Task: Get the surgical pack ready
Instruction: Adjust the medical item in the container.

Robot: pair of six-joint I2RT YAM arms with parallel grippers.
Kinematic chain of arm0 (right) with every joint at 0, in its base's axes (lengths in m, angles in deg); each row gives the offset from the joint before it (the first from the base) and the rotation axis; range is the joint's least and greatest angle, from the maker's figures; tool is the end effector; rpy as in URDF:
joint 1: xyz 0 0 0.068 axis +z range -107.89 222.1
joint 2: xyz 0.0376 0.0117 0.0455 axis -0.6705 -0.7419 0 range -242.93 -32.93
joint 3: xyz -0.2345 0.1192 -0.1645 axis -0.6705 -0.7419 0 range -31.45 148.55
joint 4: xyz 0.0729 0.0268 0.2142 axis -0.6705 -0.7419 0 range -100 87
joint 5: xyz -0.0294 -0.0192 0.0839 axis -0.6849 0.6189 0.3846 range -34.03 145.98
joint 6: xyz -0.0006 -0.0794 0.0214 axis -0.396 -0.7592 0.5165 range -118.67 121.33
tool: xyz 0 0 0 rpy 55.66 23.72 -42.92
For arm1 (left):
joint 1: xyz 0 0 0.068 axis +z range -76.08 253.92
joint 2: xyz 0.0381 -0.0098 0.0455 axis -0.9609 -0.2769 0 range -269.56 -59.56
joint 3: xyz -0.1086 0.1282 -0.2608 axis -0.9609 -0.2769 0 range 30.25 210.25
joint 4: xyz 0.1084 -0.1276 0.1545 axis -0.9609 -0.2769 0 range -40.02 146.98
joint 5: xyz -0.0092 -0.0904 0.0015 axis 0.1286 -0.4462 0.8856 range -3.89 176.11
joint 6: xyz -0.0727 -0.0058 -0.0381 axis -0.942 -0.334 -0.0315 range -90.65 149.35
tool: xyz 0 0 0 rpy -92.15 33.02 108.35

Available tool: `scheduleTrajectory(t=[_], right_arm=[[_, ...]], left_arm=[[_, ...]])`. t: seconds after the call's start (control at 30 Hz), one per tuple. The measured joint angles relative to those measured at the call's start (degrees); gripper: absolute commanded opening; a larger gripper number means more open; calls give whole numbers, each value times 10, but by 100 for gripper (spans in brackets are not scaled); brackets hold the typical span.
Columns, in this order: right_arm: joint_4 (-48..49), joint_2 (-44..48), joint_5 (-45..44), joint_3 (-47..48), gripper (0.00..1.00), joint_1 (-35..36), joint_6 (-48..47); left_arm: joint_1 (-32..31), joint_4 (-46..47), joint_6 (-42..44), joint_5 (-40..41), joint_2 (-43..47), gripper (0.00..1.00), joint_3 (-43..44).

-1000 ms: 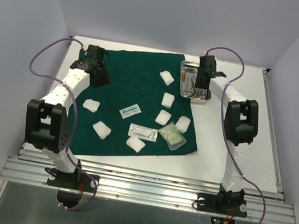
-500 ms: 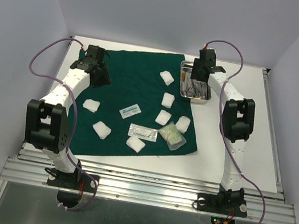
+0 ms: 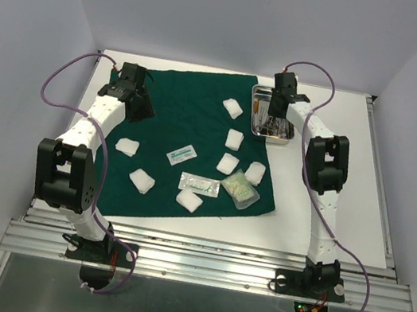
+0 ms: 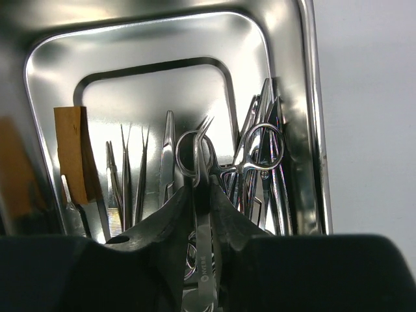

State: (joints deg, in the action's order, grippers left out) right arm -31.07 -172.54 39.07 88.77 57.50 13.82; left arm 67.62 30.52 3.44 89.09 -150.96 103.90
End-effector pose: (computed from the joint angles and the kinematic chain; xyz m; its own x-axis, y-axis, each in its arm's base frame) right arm 0.5490 0.1295 0.1919 -0.7075 0.0198 -0.7065 0.0908 0.9939 -0.0630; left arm 0.3470 -0.0347 0.3079 -0.6551 -0.3666 -0.6606 -0.2375 0.9300 -0.2806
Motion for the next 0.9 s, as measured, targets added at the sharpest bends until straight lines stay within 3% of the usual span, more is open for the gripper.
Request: scheduleTrajectory(t=[0.33, 0.43, 0.47, 0.6, 0.9], right_arm=[[1, 1, 4, -5, 27, 0, 12], [3, 8, 11, -24, 44, 0, 16], [7, 13, 11, -35, 57, 0, 19], [10, 49, 13, -78, 66, 0, 25], [24, 183, 18, -142, 63, 0, 34]], left_arm=[[0, 0, 0, 0, 0, 44, 0], [0, 0, 0, 0, 0, 44, 0], [0, 0, 0, 0, 0, 44, 0], [0, 0, 0, 0, 0, 44, 0], [0, 0, 0, 0, 0, 44, 0]])
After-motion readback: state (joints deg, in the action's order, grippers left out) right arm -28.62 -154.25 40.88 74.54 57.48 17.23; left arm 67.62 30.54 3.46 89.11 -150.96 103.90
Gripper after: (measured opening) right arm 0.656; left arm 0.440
